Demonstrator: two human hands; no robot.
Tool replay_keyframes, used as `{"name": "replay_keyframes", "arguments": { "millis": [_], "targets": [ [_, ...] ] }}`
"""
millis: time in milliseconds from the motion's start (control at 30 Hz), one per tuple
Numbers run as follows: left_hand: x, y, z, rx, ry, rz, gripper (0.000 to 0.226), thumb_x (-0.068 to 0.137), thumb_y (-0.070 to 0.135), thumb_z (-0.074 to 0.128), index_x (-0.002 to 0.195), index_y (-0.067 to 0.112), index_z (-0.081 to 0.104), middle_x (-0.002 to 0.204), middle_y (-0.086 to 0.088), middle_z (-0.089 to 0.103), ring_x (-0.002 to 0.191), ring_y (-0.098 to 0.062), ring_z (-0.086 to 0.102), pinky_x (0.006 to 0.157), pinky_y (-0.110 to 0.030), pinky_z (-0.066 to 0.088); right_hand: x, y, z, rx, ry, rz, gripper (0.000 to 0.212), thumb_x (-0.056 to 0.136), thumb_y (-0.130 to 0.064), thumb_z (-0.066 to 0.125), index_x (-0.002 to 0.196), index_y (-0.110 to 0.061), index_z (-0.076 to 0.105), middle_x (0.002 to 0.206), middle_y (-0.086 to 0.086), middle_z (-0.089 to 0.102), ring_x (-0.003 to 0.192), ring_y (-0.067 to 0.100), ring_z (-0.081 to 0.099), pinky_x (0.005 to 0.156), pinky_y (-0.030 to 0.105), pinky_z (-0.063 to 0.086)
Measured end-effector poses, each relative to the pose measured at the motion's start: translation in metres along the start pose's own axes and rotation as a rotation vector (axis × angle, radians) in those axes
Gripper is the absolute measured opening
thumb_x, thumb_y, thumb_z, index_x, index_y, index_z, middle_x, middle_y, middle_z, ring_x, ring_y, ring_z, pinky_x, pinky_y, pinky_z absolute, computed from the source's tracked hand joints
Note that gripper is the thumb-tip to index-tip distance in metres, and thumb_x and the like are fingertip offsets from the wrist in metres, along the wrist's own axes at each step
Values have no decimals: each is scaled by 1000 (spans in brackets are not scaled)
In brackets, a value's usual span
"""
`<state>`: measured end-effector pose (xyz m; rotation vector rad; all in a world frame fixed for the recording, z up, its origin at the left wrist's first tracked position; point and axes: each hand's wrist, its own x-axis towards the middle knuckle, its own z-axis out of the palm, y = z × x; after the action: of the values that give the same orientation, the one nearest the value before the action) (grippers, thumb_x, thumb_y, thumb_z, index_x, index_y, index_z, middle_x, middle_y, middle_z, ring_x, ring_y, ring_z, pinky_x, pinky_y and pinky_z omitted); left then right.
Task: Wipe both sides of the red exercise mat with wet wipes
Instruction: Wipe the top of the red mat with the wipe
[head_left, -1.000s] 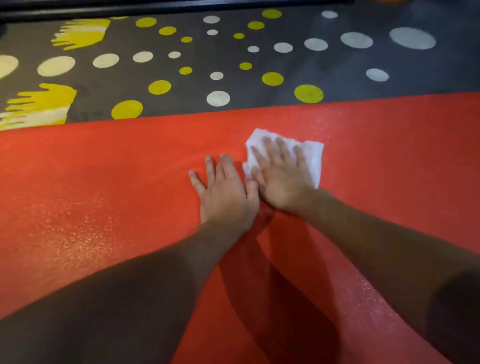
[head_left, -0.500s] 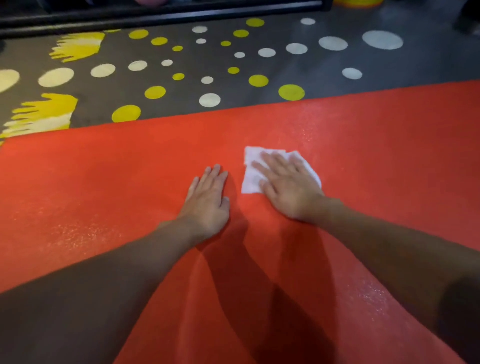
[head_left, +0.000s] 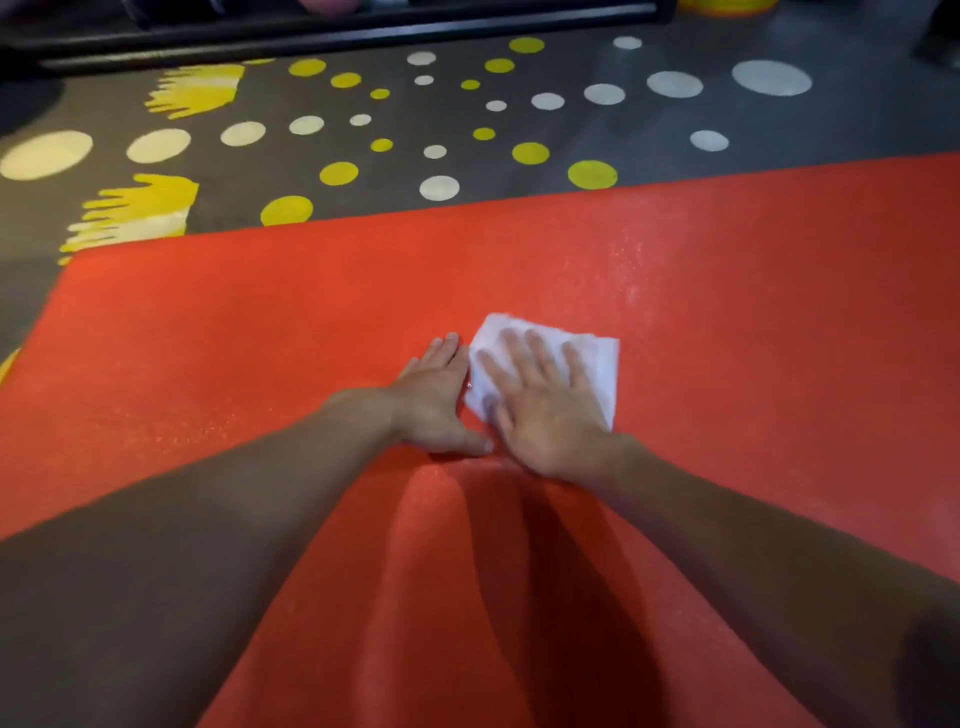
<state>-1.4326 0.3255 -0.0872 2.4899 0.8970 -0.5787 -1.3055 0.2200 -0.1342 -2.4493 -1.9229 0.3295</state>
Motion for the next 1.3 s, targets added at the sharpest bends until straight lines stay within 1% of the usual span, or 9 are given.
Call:
{"name": "replay_keyframes", "arguments": {
  "millis": [100, 233, 400, 567, 733, 867, 1033, 1200, 1300],
  "targets": [
    [-9, 5, 0, 132, -119, -9, 141, 67, 61, 79, 152, 7, -20, 160, -8, -28, 149, -22, -20, 124, -40, 3, -5, 29, -10, -28, -22, -158, 71, 89, -55, -5, 157, -37, 6, 166, -5, -5, 152, 17, -7, 120, 48, -9],
    [-12, 7, 13, 193, -75, -16, 144, 65, 60, 81, 152, 8, -22, 159, -8, -31, 148, -22, -22, 123, -41, -1, -5, 34, -6, -4, -4, 263, 60, 99, -48, 6, 157, -35, 0, 166, 0, -11, 151, 22, -14, 119, 53, -11],
    [-24, 10, 15, 157, -49, -15, 132, 73, 55, 78, 154, 9, -16, 161, -7, -24, 150, -23, -17, 123, -42, 5, -39, 4, 6, -24, -1, -247, 70, 91, -53, 4, 156, -32, 21, 165, 3, 14, 152, 25, 10, 119, 54, 2],
    [-40, 16, 28, 155, -111, -24, 140, 68, 63, 77, 152, 10, -21, 159, -4, -31, 147, -21, -24, 123, -44, 0, -33, 21, 3, -32, 22, 221, 58, 99, -46, 8, 157, -36, 4, 166, 2, -7, 152, 25, -9, 119, 55, -9],
    [-54, 22, 30, 135, -95, -37, 138, 69, 59, 79, 153, 10, -18, 160, -4, -28, 149, -21, -20, 123, -42, 4, -70, 9, 7, 1, 9, -222, 65, 93, -52, 12, 154, -33, 29, 163, 4, 21, 151, 27, 18, 119, 55, 6],
    [-67, 21, 41, 180, -117, -31, 146, 63, 60, 83, 152, 10, -22, 159, -4, -32, 148, -21, -23, 123, -42, 2, -67, 17, 7, 19, 1, 214, 56, 101, -48, 11, 156, -40, 4, 166, -1, -6, 152, 21, -10, 120, 52, -9],
    [-88, 26, 49, 128, -85, -36, 138, 68, 56, 81, 154, 9, -17, 160, -6, -27, 149, -23, -19, 123, -45, 7, -111, -6, 17, -8, -43, -220, 63, 95, -52, 14, 154, -35, 26, 164, 2, 18, 152, 25, 12, 121, 53, 3],
    [-111, 28, 70, 171, -63, -40, 144, 64, 58, 83, 153, 10, -19, 159, -6, -29, 149, -24, -21, 123, -44, 3, -113, -7, 18, -12, 27, 190, 67, 91, -51, 4, 157, -37, 9, 166, 0, -1, 153, 22, -5, 120, 53, -4],
    [-117, 32, 72, 147, -7, -53, 134, 69, 54, 81, 155, 10, -12, 162, -7, -21, 151, -25, -14, 123, -44, 8, -143, -45, 29, 18, 7, -142, 59, 96, -47, 24, 152, -32, 34, 161, 6, 27, 150, 29, 21, 118, 59, 16]
  ]
}}
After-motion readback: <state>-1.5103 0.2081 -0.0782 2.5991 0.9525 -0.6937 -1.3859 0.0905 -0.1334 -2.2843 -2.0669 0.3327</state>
